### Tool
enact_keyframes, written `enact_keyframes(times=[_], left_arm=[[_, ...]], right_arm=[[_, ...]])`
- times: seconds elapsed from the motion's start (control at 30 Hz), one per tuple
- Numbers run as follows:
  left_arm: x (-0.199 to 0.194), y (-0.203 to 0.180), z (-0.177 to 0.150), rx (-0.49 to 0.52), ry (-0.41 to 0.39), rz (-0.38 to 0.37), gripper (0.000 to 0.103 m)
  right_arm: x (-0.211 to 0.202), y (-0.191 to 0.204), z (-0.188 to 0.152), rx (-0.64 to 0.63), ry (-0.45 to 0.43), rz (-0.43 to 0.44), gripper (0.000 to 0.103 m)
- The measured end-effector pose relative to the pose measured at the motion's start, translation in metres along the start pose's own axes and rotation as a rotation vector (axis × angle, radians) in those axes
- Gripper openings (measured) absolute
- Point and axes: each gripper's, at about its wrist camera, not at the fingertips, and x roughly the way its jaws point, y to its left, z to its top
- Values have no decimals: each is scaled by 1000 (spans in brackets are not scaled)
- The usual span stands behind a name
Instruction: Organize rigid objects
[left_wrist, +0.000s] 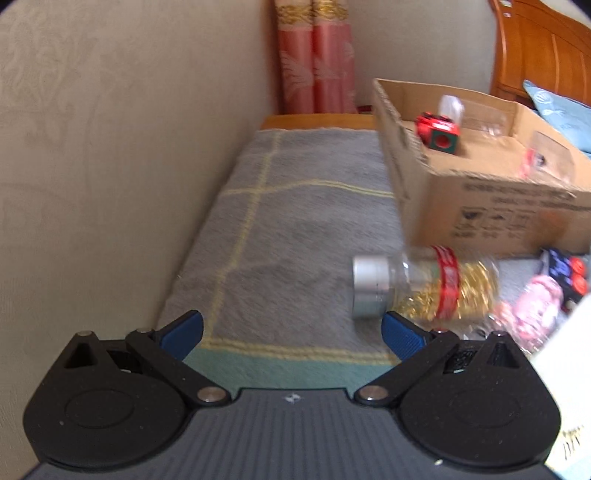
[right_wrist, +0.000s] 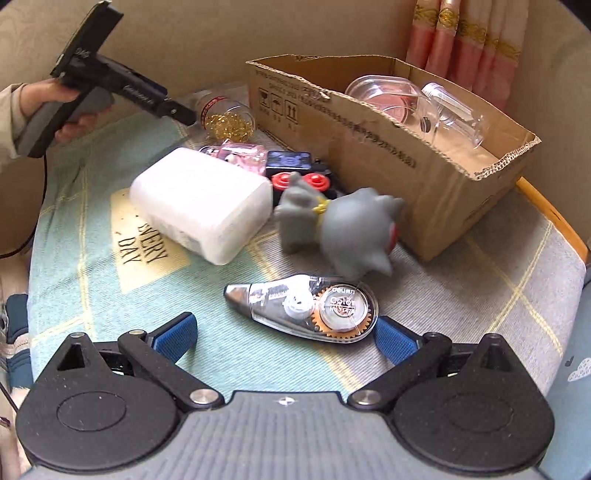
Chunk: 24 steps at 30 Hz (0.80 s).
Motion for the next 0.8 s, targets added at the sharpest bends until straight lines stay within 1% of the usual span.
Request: enact_keyframes(times=[0.07,0.13,0.2,0.3,0.33,0.4,0.47,0.53,0.57,0.63,0.7,0.73,0.8], left_arm=[[1,0,0,-1,11,2,102],[-3,-4,-3,17,17,-18,102],[-10,-8,-8,38,14,-90,102],[-22,-15,-13,72,-3,-223,102],[-23,-18,-14,80,-10,-256,102],[-22,-24,-15,80,-6,-290,102],[-14,-31,-14,70,4,-302,102],[-7,-32,-18,39,12,-294,102],[-8,-33,-20,32,-19,-276,102],[-4,-36,-22,24,-43,-243,102],[-3,-40,-23,36,-47,-218,102],[-4,-41,-24,39,-52,-216,102],[-9,-43,-25,46,-73,-244,102]], right_arm=[[-2,10,-3,11,-10,-11,103],[-3,18,-6,25,-20,-30,103],[-5,21,-7,57,-17,-52,103],[-7,23,-10,91,-28,-76,103],[-8,23,-12,101,-34,-83,103],[-9,25,-14,117,-40,-93,103],[-8,29,-14,131,-37,-104,103],[-9,33,-15,130,-34,-105,103],[-9,34,-15,132,-33,-106,103],[-10,36,-17,142,-34,-114,103],[-11,37,-20,153,-41,-125,103],[-12,38,-21,159,-46,-131,103],[-13,40,-23,166,-58,-141,103]])
